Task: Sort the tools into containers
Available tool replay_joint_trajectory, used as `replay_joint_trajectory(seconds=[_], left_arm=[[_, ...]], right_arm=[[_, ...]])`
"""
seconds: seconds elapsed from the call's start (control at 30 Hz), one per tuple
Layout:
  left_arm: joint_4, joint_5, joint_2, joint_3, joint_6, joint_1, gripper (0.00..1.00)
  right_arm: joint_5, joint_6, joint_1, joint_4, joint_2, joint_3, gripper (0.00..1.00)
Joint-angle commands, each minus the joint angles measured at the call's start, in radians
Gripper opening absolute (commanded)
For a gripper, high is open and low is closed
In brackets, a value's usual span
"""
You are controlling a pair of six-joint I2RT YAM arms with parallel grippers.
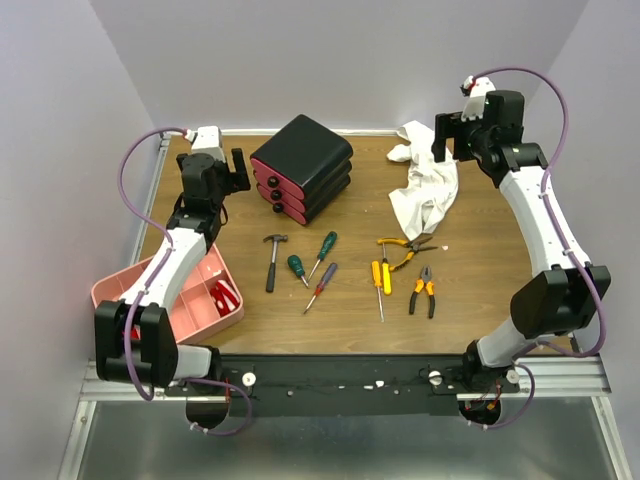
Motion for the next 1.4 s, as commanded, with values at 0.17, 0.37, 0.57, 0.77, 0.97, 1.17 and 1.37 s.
replay_joint_trajectory(seconds=[0.17,0.37,0.57,0.77,0.97,1.17,1.37], left_arm=[[-0.246,-0.036,0.144,0.216,-0.312,0.076,0.99],[-0.311,0.034,0.183,0.266,-0.232,0.093,0.96],[-0.323,0.345,0.223,0.289,-0.156,0.151,0.22],[-0.268,0.464,0.305,0.279,-0.163,0.183,0.0],[-0.205,0.569,0.424,0.331,-0.18,0.185,0.0],[-0.168,0.628,0.547,0.444,-0.18,0.182,0.0],[-0.174,0.695,0.641,0.567,-0.16,0.137,0.0]], right_arm=[[-0.066,0.022,0.008,-0.019,0.126,0.115,1.0],[-0.21,0.157,0.005,0.014,0.367,0.348,0.7],[-0.434,0.263,0.009,0.076,0.576,0.518,0.01],[-0.652,0.257,0.043,0.169,0.7,0.571,0.01],[-0.717,0.35,0.101,0.254,0.829,0.638,0.01],[-0.736,0.38,0.146,0.311,0.936,0.736,0.02],[-0.809,0.377,0.159,0.306,0.917,0.695,0.02]])
